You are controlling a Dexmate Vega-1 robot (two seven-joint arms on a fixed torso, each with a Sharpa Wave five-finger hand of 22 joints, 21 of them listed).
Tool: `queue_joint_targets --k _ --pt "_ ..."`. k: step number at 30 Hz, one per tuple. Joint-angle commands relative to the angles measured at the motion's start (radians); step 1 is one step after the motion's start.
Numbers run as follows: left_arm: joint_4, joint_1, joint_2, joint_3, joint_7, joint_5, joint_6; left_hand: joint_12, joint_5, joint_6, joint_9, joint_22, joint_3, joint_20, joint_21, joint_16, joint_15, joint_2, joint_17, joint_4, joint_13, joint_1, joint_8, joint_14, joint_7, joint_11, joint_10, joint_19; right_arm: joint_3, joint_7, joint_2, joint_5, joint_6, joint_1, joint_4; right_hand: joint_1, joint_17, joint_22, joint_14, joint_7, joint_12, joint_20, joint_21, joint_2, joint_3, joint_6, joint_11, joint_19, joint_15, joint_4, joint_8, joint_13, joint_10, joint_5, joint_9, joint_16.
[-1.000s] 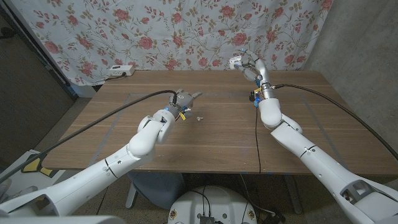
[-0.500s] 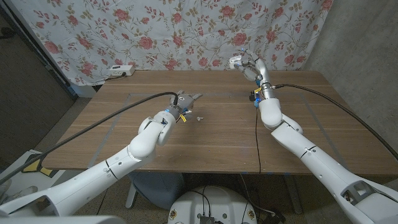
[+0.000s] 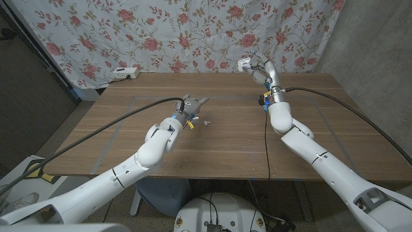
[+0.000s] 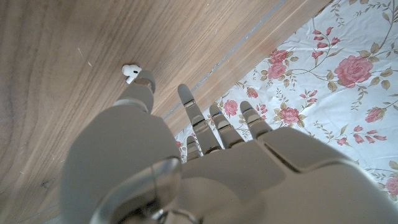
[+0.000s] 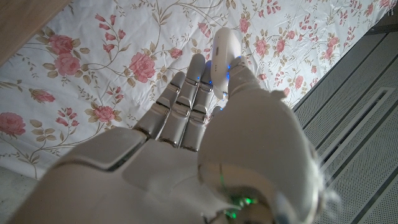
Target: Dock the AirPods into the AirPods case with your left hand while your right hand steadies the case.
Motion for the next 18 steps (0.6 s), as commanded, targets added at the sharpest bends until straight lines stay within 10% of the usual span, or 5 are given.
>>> queue_joint_targets --k 1,18 --pt "0.037 -0.005 -0.028 0.025 0.031 0.02 0.015 0.019 -0.002 0.017 0.002 0.0 -0.007 -0.002 0.006 0.01 -0.009 0.003 0.005 -0.001 0.01 -0.003 0.008 0.025 -0.002 0.002 0.026 0.014 0.0 0.002 0.001 0.001 0.003 -0.001 0.002 -0.001 0.003 0.001 0.01 -0.003 0.012 0.003 0.003 0.009 0.0 0.008 -0.128 -0.004 -0.153 -0.001 0.004 0.017 0.132 0.005 0.003 0.0" --pt "0.069 -0.027 -0.044 0.052 0.024 0.023 0.025 0.032 -0.001 0.026 0.002 0.0 -0.013 -0.001 0.006 0.01 -0.011 0.007 0.007 -0.005 0.02 0.005 0.007 0.028 0.003 0.0 0.032 0.02 0.004 0.0 0.002 0.005 0.003 -0.002 0.004 -0.002 0.004 0.001 0.011 -0.003 0.012 0.003 0.003 0.009 0.0 0.01 -0.128 -0.004 -0.153 -0.001 0.004 0.016 0.132 0.005 0.003 -0.003"
